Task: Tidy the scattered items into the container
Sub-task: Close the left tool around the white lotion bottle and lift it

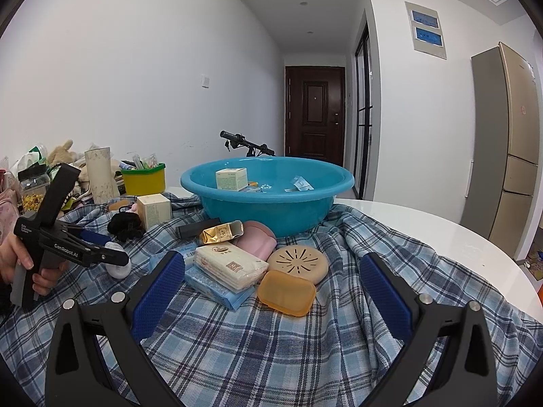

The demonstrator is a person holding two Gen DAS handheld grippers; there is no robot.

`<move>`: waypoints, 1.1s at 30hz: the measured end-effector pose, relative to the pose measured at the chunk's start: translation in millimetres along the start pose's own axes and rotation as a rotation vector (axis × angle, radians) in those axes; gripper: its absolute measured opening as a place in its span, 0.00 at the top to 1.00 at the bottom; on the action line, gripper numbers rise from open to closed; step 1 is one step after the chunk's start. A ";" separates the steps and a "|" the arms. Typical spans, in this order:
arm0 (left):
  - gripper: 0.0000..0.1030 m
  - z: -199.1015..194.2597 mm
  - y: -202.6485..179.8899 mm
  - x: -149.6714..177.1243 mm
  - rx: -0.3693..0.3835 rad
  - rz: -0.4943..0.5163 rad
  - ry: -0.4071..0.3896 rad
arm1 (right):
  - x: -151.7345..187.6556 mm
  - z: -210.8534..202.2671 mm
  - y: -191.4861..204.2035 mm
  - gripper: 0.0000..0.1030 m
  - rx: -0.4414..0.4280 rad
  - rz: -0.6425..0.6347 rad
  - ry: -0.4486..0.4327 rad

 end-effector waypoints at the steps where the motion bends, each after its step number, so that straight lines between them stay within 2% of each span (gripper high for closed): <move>1: 0.00 1.5 -0.2 0.5 -0.002 0.001 0.003 | 0.0 0.2 -0.1 0.00 -0.001 0.000 0.001; 8: 0.00 8.4 -4.4 5.0 -0.014 0.031 0.026 | 0.0 0.4 0.2 0.00 -0.001 0.000 0.000; 9: 0.02 8.4 -4.7 5.2 -0.024 0.028 0.024 | 0.0 0.4 0.2 0.00 -0.001 0.000 0.000; 10: 0.08 7.6 -4.4 4.7 -0.042 0.021 0.016 | 0.0 0.5 0.3 0.00 -0.001 0.000 0.000; 11: 0.08 6.1 -4.0 3.7 -0.064 0.009 0.009 | 0.0 0.5 0.2 0.00 -0.001 0.000 0.000; 14: 0.08 -12.3 -9.8 -2.3 -0.096 -0.024 -0.059 | 0.0 0.4 0.2 0.00 -0.001 0.000 0.001; 17: 0.08 -41.6 -39.3 -7.8 -0.142 0.038 -0.150 | 0.0 0.3 0.2 0.00 -0.001 0.000 0.000; 20: 0.08 -59.3 -70.1 -9.3 -0.204 0.080 -0.187 | -0.4 0.8 0.5 0.00 -0.001 0.000 -0.003; 22: 0.08 -64.9 -82.9 -10.2 -0.217 0.056 -0.200 | -0.3 0.7 0.5 0.00 -0.002 0.000 -0.003; 25: 0.08 -74.1 -98.6 -8.6 -0.229 0.015 -0.278 | -0.2 1.0 0.7 0.00 -0.002 0.000 -0.005; 27: 0.08 -75.8 -108.0 -7.2 -0.271 0.015 -0.330 | -0.1 1.1 0.8 0.00 -0.002 0.000 -0.004; 31: 0.08 -77.7 -118.3 -2.8 -0.295 0.016 -0.395 | 0.2 1.4 0.8 0.00 -0.001 -0.003 -0.002; 33: 0.08 -83.9 -123.0 -0.1 -0.332 0.042 -0.450 | 1.0 2.2 0.6 0.00 -0.001 -0.004 0.001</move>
Point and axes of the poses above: each gripper's, at about its wrist camera, not at the fingertips, and z roughly the way its jaws point, y to its left, x to its underside, the point moved 2 cm from there along z, roughly the way its jaws point, and after that the axes turned 10 degrees about -y, right-handed, at the moved point
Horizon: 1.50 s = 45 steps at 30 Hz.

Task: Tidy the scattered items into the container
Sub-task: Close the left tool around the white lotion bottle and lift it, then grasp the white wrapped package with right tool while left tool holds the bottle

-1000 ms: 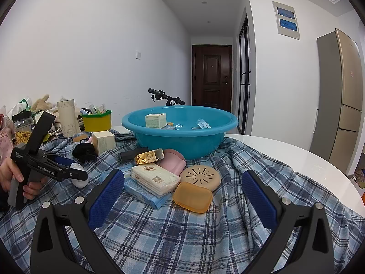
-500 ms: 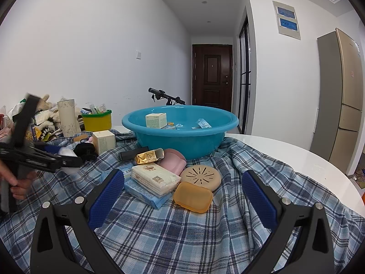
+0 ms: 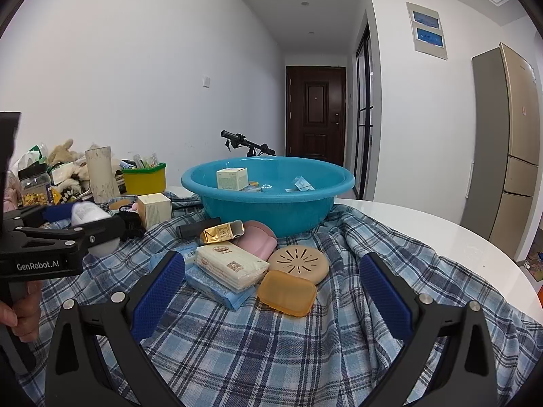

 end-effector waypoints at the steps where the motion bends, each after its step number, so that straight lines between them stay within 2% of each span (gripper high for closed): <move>1: 0.08 -4.1 -0.5 -1.3 -0.016 0.007 -0.032 | 0.4 0.2 -0.5 0.00 0.001 0.000 0.002; 3: 0.08 -13.1 1.9 -3.6 -0.038 0.004 -0.100 | 0.9 0.3 -1.1 0.01 0.001 -0.001 0.004; 7: 0.08 -21.6 6.9 -2.6 -0.056 -0.019 -0.160 | 1.3 0.1 -1.9 0.00 0.003 -0.002 0.005; 16: 0.08 -12.9 9.8 9.9 -0.087 0.002 -0.130 | 3.4 4.7 0.9 0.00 -0.007 -0.021 0.039; 23: 0.08 -8.0 10.5 10.7 -0.074 -0.010 -0.097 | 7.2 21.2 4.9 0.00 -0.098 0.018 0.185; 27: 0.08 -5.7 13.5 12.1 -0.071 -0.026 -0.093 | -1.4 36.8 5.6 0.00 -0.112 0.011 0.254; 31: 0.08 -4.9 18.7 12.1 -0.069 -0.055 -0.091 | -8.9 63.8 9.0 0.00 -0.173 0.013 0.368; 36: 0.08 -5.0 17.7 12.2 -0.069 -0.052 -0.093 | -3.9 98.8 31.2 0.01 -0.340 -0.122 0.467; 39: 0.08 -7.8 12.9 12.0 -0.064 -0.027 -0.108 | 5.8 115.2 39.8 0.01 -0.356 -0.228 0.480; 45: 0.08 -9.6 12.4 11.5 -0.071 -0.027 -0.114 | 20.9 140.1 36.8 0.13 -0.398 -0.204 0.553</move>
Point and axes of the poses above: each gripper's, at about its wrist camera, not at the fingertips, and z roughly the way its jaws point, y to its left, x to its underside, the point moved 2 cm from there along z, roughly the way its jaws point, and after that the axes turned 10 degrees about -y, right-handed, at the moved point
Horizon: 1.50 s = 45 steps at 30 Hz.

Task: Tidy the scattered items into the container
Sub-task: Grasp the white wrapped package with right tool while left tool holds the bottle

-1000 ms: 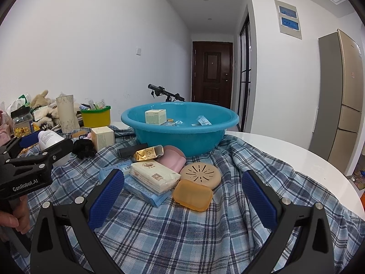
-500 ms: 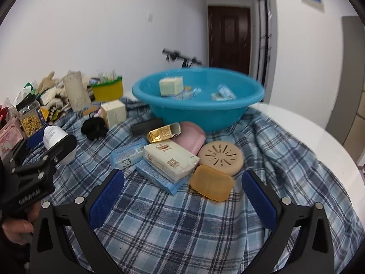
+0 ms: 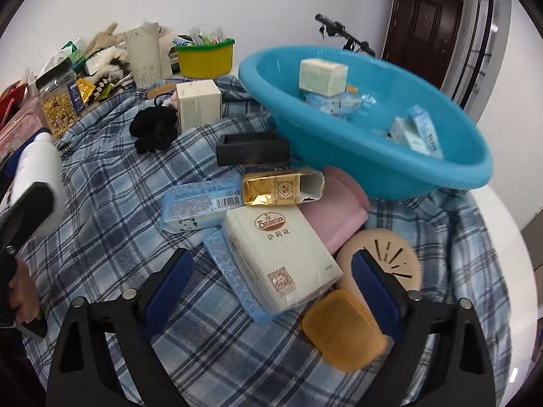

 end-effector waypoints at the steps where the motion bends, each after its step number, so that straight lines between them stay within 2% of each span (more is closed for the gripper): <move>1: 0.08 0.4 0.1 -0.2 0.002 0.002 0.000 | 0.3 3.0 -1.3 0.16 -0.007 0.002 0.004; 2: 0.08 0.7 -0.3 -0.4 0.004 0.006 0.001 | 0.6 5.8 -3.1 0.18 -0.011 0.006 0.009; 5: 0.08 1.6 -1.1 -0.6 0.007 0.013 0.002 | 3.2 14.5 -11.0 0.36 -0.031 0.051 0.029; 7: 0.08 1.6 -1.5 -0.6 0.007 0.011 0.003 | 6.0 15.1 -14.3 0.55 -0.049 0.074 0.031; 8: 0.08 2.4 -1.9 -0.6 0.007 0.010 0.005 | 6.7 12.1 -15.1 0.62 -0.049 0.080 0.020; 13: 0.08 1.9 -4.0 0.0 0.007 0.012 0.008 | 10.5 -17.0 -8.7 0.71 -0.008 0.086 -0.035; 19: 0.08 1.5 -3.9 0.2 0.001 0.010 0.006 | 21.2 -62.0 14.7 0.77 0.107 0.069 -0.132; 22: 0.08 1.5 -3.1 0.5 -0.002 0.009 0.007 | 28.3 -87.0 24.3 0.77 0.166 0.126 -0.219; 25: 0.08 1.6 -2.2 0.5 -0.003 0.007 0.005 | 37.7 -110.7 35.6 0.77 0.275 0.162 -0.335; 27: 0.08 1.9 -1.3 0.5 -0.005 0.006 0.005 | 44.1 -119.9 40.1 0.77 0.306 0.192 -0.380; 34: 0.08 1.6 0.1 0.5 -0.010 0.005 0.006 | 57.9 -120.6 35.9 0.77 0.397 0.245 -0.415; 45: 0.07 1.4 1.2 0.5 -0.012 0.002 0.006 | 63.1 -122.3 30.9 0.78 0.396 0.256 -0.429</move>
Point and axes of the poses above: each gripper's, at about its wrist camera, not at the fingertips, and z roughly the way its jaws point, y to its left, x to its underside, the point moved 2 cm from there along z, roughly the way its jaws point, and after that the axes turned 10 degrees about -y, right-handed, at the moved point
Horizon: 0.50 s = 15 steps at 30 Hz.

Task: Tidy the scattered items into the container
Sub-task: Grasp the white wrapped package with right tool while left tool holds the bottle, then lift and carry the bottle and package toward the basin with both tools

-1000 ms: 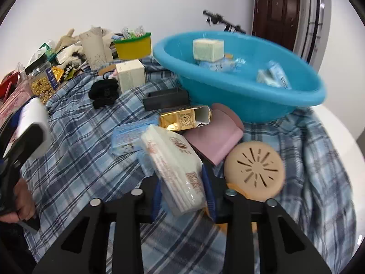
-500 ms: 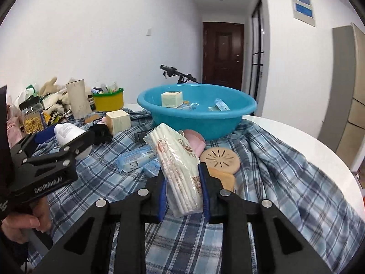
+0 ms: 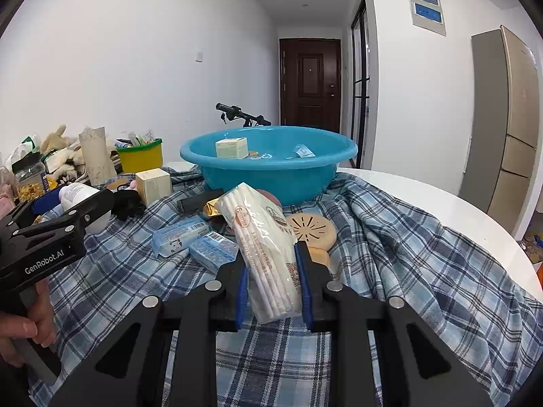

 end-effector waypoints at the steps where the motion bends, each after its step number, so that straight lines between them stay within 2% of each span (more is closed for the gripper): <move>1: 0.07 0.1 0.0 0.0 0.000 0.001 0.000 | 0.3 -0.5 0.0 0.78 0.003 0.001 -0.003; 9: 0.07 2.5 -0.8 2.2 -0.012 0.000 0.033 | -3.7 -1.2 1.8 0.78 0.014 -0.015 -0.003; 12: 0.08 3.4 0.0 0.5 -0.015 -0.017 0.054 | -15.5 -6.0 -1.0 0.78 0.019 -0.004 -0.023; 15: 0.08 -0.6 0.7 -13.0 -0.015 -0.037 0.039 | -32.3 -10.8 -4.4 0.77 0.037 -0.002 -0.050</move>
Point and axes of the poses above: each gripper's, at about its wrist camera, not at the fingertips, and z roughly the way its jaws point, y to its left, x to its underside, the point moved 2 cm from there along z, roughly the way its jaws point, and after that the axes turned 10 degrees about -y, right-handed, at the moved point
